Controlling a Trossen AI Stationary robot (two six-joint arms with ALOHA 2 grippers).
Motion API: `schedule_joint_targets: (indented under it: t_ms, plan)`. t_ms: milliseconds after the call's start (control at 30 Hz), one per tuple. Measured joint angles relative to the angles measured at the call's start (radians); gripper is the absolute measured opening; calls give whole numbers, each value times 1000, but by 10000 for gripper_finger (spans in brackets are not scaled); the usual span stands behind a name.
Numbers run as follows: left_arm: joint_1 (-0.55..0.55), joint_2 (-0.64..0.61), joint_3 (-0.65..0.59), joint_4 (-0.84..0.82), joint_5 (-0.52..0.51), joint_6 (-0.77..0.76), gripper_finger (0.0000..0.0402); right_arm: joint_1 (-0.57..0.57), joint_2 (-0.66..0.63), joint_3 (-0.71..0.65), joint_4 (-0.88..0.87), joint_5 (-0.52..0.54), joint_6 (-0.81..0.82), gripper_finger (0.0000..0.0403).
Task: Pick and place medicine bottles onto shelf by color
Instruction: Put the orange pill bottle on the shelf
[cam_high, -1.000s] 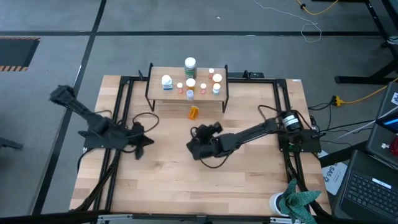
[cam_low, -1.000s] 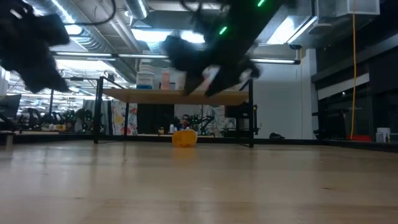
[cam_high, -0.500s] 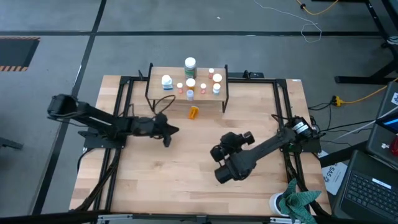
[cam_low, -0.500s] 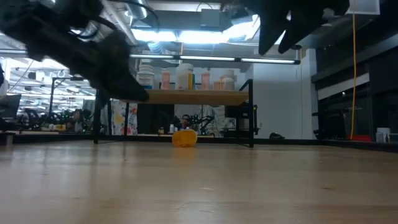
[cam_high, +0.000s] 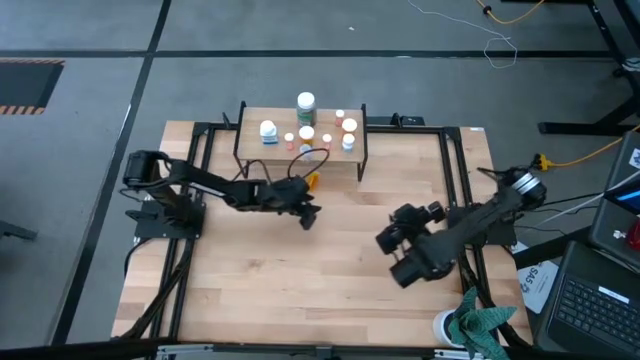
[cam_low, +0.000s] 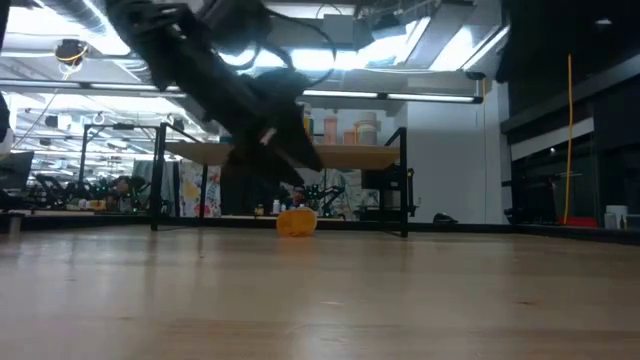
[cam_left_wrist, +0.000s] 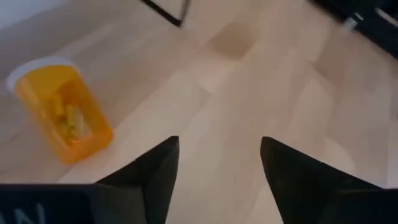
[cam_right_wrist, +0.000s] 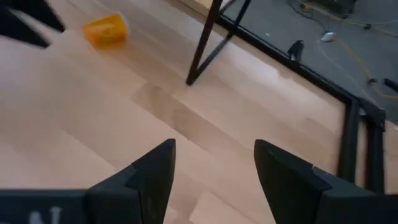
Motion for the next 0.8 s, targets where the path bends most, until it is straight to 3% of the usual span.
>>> schedule_joint_targets:
  t_ms: [167, 267, 367, 533, 600, 800]
  plan:
    - [-46, 11, 84, -112, -26, -123, 226, 50, -109, -146, 10, -33, 75, 220]
    - [-122, -11, 121, -162, -111, -151, 221, 79, -142, -229, 18, -92, 146, 220]
    - [-218, -45, 177, -270, -279, -154, 219, 111, -154, -303, 44, -151, 247, 220]
    - [-366, -29, 215, -446, -700, -150, 218, 164, -151, -365, 167, -155, 368, 220]
    - [-392, 0, 203, -456, -781, -154, 218, 174, -151, -368, 182, -142, 370, 220]
    - [-352, 140, 191, -447, -640, -237, 218, 175, -152, -355, 153, -88, 359, 220]
